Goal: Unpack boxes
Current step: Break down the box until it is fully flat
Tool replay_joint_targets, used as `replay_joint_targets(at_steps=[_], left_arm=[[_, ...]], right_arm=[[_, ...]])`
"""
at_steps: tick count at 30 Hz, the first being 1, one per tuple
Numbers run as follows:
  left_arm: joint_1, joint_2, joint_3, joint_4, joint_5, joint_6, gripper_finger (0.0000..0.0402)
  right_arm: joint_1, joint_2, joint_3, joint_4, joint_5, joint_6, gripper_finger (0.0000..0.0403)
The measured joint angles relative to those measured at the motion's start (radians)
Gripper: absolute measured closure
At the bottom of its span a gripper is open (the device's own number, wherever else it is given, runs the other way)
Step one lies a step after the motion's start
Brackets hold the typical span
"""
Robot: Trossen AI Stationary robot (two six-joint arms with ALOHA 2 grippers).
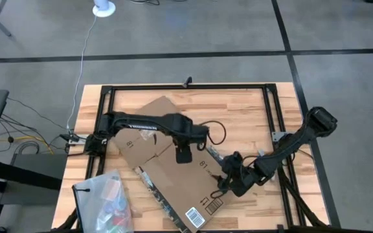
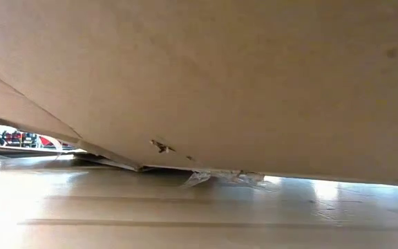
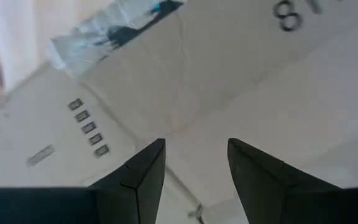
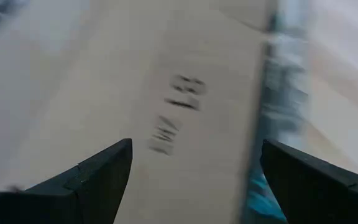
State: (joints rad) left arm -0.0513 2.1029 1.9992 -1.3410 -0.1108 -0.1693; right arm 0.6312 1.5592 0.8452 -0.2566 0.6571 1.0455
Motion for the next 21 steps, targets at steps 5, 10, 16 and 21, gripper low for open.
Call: replay_joint_targets(at_steps=[5,10,16,21], left_arm=[[0.000,0.002,-0.128,0.058,-0.015,-0.079,0.0243],[-0.006,0.001,-0.152,0.017,-0.014,-0.104,0.0243],[-0.027,0.001,-0.152,0.017,-0.010,-0.105,0.0243],[-0.038,0.001,-0.152,0.019,-0.009,-0.092,0.0243]], right_arm=[[-0.007,0.056,0.000,0.009,-0.112,-0.037,0.0070],[-0.035,0.084,-0.002,-0.227,-0.174,0.043,0.0070],[-0.100,0.037,-0.001,-0.568,-0.138,0.122,0.0070],[-0.136,-0.054,0.041,-0.641,-0.145,0.117,0.0070]])
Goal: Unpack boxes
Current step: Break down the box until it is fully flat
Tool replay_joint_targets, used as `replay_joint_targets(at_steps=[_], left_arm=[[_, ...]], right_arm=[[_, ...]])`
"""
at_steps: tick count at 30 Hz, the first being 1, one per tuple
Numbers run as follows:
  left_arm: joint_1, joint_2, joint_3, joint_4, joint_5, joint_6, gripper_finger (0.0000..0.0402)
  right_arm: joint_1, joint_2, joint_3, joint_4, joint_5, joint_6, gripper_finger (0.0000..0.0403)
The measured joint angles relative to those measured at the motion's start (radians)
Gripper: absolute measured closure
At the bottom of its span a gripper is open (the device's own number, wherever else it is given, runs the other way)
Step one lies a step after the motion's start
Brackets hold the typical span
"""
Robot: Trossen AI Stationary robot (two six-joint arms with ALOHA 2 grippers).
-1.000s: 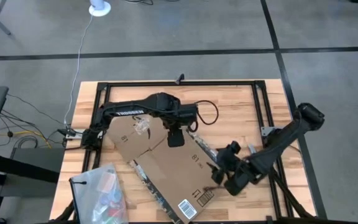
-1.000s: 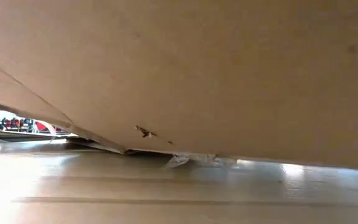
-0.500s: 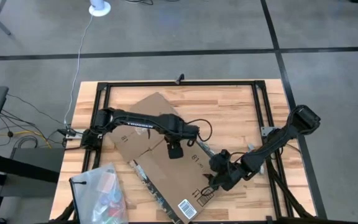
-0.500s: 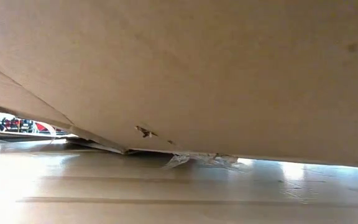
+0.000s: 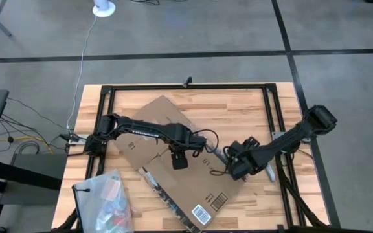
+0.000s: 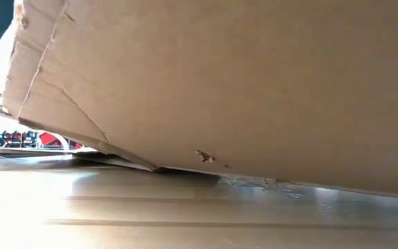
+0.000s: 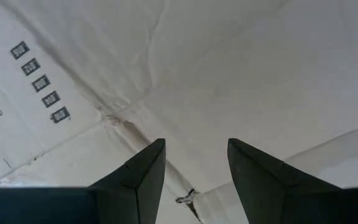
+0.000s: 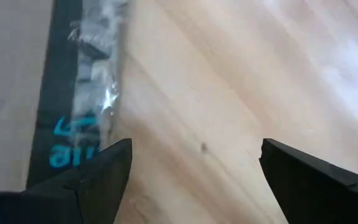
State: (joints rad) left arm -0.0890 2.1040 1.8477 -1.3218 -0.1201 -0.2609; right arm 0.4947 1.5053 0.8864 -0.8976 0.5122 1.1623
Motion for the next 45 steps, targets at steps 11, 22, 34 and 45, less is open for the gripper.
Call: replay_joint_targets(at_steps=[11,22,34,45], left_arm=[[0.017,-0.051,0.004,-0.007,0.004,0.092,0.0243],[0.016,-0.072,0.005,-0.043,0.010,0.168,0.0243],[0.007,-0.072,0.005,-0.084,0.010,0.160,0.0243],[0.022,-0.072,0.005,-0.078,-0.171,0.162,0.0243]], right_arm=[[0.077,0.066,0.062,0.430,-0.148,-0.187,0.0070],[0.020,0.185,0.050,0.399,-0.244,-0.217,0.0070],[-0.176,0.177,0.020,0.109,-0.228,-0.454,0.0070],[-0.266,0.030,0.091,0.089,-0.252,-0.487,0.0070]])
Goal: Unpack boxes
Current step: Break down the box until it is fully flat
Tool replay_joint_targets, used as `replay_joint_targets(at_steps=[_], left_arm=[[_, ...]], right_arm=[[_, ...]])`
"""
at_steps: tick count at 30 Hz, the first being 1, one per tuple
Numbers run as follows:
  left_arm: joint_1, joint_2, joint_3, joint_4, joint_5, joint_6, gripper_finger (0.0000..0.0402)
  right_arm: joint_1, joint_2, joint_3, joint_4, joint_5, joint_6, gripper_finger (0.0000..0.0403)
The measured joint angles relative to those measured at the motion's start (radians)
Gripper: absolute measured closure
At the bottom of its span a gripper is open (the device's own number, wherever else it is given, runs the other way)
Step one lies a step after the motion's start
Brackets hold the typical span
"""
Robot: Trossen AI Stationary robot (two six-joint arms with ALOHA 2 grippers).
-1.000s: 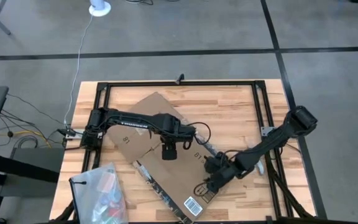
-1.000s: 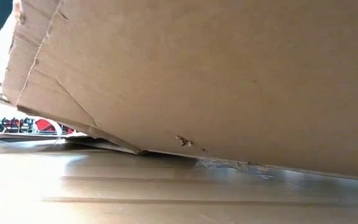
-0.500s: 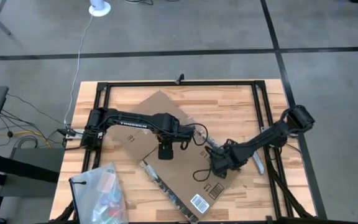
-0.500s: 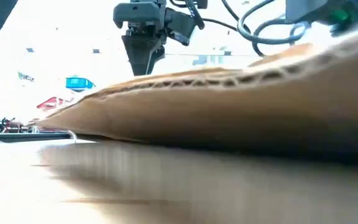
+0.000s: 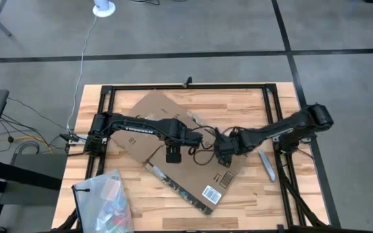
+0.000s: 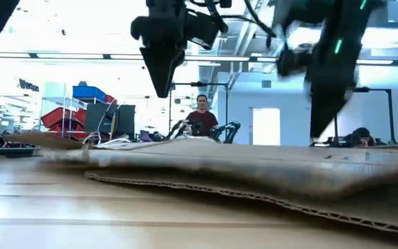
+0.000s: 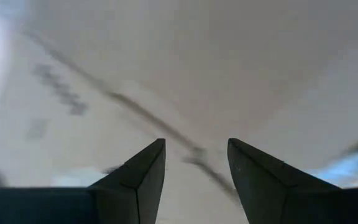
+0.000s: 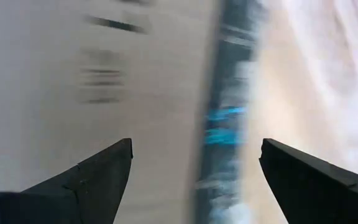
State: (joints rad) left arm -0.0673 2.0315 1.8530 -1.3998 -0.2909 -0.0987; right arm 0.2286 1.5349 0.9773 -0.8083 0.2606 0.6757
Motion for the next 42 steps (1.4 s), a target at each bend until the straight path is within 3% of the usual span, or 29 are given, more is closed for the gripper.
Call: replay_joint_targets(at_steps=[2,7,13,20,27,36,42], left_arm=[[0.032,0.000,-0.001,-0.003,-0.037,0.038,0.0243],[0.163,-0.006,-0.112,-0.016,0.039,0.070,0.0255],[0.286,-0.070,-0.321,0.097,0.050,0.079,0.0262],[0.336,-0.088,-0.462,0.234,0.148,0.106,0.0263],[0.301,-0.088,-0.573,0.265,0.278,0.006,0.0263],[0.172,-0.104,-0.590,0.347,0.322,-0.162,0.0263],[0.123,-0.117,-0.587,0.426,0.336,-0.214,0.0263]], right_arm=[[0.064,-0.044,0.016,0.018,-0.029,0.076,0.0070],[0.237,-0.022,0.015,0.130,-0.012,0.272,0.0070],[0.265,0.122,0.013,0.207,0.019,0.369,0.0070],[0.226,0.249,0.018,0.245,-0.015,0.369,0.0070],[0.186,0.226,0.018,0.074,-0.011,0.290,0.0070],[0.027,0.161,0.012,-0.147,0.022,0.069,0.0070],[-0.112,0.130,0.012,-0.184,0.040,-0.111,0.0070]])
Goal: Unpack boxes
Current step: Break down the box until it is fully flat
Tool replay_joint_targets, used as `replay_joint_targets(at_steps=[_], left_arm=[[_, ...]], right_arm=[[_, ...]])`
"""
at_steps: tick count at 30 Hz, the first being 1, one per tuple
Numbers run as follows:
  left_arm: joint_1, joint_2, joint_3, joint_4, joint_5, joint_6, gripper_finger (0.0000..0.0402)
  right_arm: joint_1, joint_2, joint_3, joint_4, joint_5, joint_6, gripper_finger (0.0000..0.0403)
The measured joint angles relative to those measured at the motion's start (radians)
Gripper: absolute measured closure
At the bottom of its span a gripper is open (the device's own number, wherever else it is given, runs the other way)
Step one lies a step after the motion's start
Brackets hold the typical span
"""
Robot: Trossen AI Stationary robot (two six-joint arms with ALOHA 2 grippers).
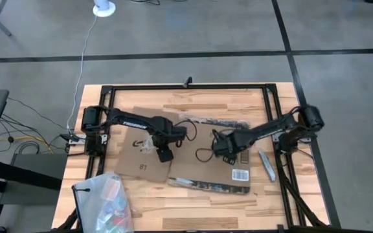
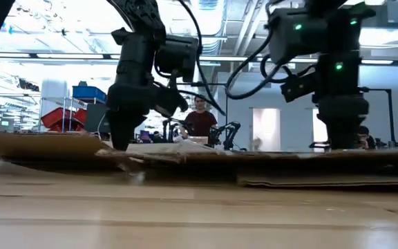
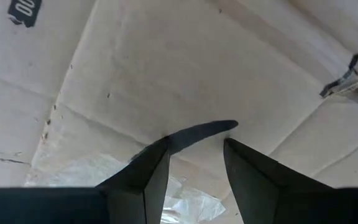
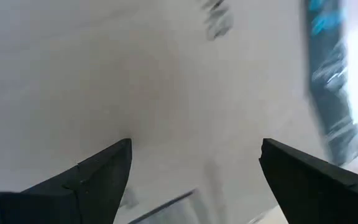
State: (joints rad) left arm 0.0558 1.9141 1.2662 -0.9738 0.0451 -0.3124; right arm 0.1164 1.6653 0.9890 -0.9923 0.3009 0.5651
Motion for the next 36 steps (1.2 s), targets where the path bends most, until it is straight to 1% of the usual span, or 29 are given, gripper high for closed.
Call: replay_joint_targets(at_steps=[3,7,10,15,17,19,22,24,26,28,31,33,36], left_arm=[[-0.011,0.001,0.016,-0.010,0.002,0.005,0.0263],[-0.023,0.002,0.043,-0.014,0.004,0.009,0.0263],[-0.028,0.004,0.075,-0.051,0.005,0.066,0.0263],[-0.027,0.000,0.204,-0.291,0.003,0.130,0.0263],[-0.035,-0.011,0.225,-0.329,-0.001,0.151,0.0263],[-0.044,-0.024,0.214,-0.297,-0.040,0.196,0.0263],[-0.043,-0.025,0.168,-0.179,-0.127,0.223,0.0263],[-0.027,-0.021,0.124,-0.102,-0.126,0.222,0.0263],[-0.017,-0.013,0.089,-0.073,-0.101,0.222,0.0263],[-0.012,-0.012,0.057,-0.085,-0.096,0.223,0.0263],[-0.003,-0.013,0.025,-0.075,-0.091,0.215,0.0263],[-0.002,-0.013,0.012,-0.082,-0.089,0.190,0.0263],[-0.020,-0.013,0.007,-0.071,-0.061,0.138,0.0263]], right_arm=[[-0.044,-0.026,0.000,-0.004,0.002,-0.062,0.0070],[-0.078,-0.070,0.001,0.003,0.021,-0.098,0.0070],[-0.084,-0.120,0.008,-0.021,0.004,-0.095,0.0070],[-0.011,-0.245,0.029,-0.080,-0.032,0.002,0.0070],[0.020,-0.282,0.011,-0.062,-0.077,0.039,0.0070],[0.064,-0.295,-0.020,-0.030,-0.109,0.103,0.0070],[0.147,-0.276,-0.077,0.062,-0.117,0.177,0.0070],[0.187,-0.235,-0.115,0.093,-0.120,0.204,0.0070],[0.203,-0.188,-0.135,0.095,-0.119,0.223,0.0070],[0.203,-0.153,-0.146,0.086,-0.117,0.228,0.0070],[0.193,-0.112,-0.154,0.097,-0.112,0.187,0.0070],[0.177,-0.091,-0.157,0.095,-0.086,0.148,0.0070],[0.137,-0.082,-0.159,0.088,-0.048,0.076,0.0070]])
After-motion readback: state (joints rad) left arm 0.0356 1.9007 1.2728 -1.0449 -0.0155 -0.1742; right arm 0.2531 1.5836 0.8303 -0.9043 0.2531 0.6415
